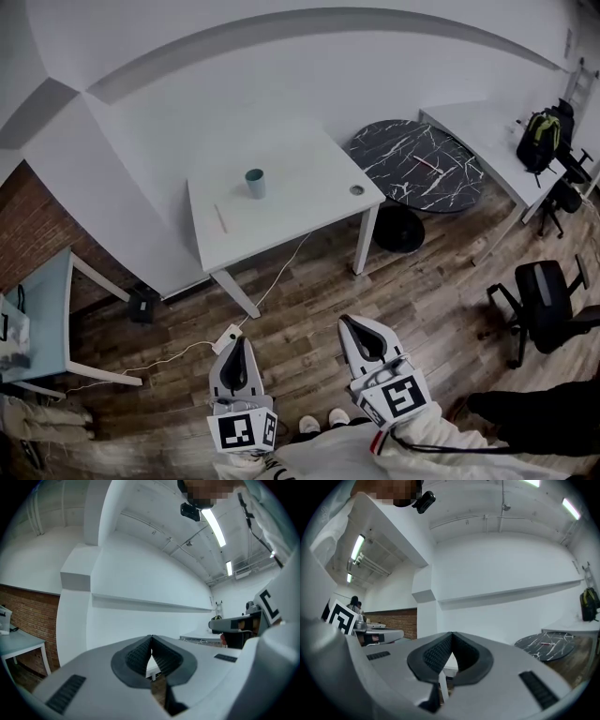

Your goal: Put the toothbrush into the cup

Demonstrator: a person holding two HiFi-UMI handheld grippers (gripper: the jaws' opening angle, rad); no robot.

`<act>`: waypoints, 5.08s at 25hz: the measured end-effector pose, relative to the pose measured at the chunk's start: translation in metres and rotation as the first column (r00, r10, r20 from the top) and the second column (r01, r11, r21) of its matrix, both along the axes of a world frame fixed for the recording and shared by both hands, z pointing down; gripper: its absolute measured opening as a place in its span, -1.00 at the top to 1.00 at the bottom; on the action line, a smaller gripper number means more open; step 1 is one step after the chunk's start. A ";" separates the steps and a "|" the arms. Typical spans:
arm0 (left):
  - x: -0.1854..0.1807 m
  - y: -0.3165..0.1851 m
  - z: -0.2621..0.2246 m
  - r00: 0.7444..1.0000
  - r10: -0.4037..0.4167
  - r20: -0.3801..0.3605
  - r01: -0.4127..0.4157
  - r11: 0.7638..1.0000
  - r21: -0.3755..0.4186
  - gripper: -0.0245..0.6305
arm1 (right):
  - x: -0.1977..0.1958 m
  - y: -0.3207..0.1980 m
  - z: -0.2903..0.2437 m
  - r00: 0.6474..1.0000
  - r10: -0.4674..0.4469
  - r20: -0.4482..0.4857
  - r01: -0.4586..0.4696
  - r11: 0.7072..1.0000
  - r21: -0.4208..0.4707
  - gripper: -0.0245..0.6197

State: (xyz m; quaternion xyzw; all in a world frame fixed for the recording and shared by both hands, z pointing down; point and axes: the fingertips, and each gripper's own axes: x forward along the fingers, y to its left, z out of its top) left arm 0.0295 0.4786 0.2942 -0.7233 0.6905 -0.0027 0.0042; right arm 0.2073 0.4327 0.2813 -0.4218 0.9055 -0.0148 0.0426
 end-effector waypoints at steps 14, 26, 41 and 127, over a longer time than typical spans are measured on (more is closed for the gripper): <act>0.007 -0.071 0.008 1.000 0.009 0.006 -0.009 1.000 0.016 0.89 | 0.011 -0.060 0.011 1.000 -0.003 0.008 0.003 1.000 -0.004 0.91; -0.067 -0.198 0.023 1.000 0.021 0.006 -0.022 1.000 0.016 0.89 | -0.069 -0.189 0.019 1.000 -0.011 -0.015 0.011 1.000 0.009 0.91; -0.211 -0.365 0.017 0.999 -0.043 -0.011 0.043 0.999 -0.003 0.89 | -0.217 -0.374 0.005 0.997 -0.065 -0.041 0.066 0.998 0.005 0.91; -0.313 -0.570 0.335 0.952 -0.300 -0.063 0.157 0.653 -0.741 0.29 | -0.241 -0.615 0.141 0.980 -0.156 -0.120 0.119 0.955 -0.272 0.91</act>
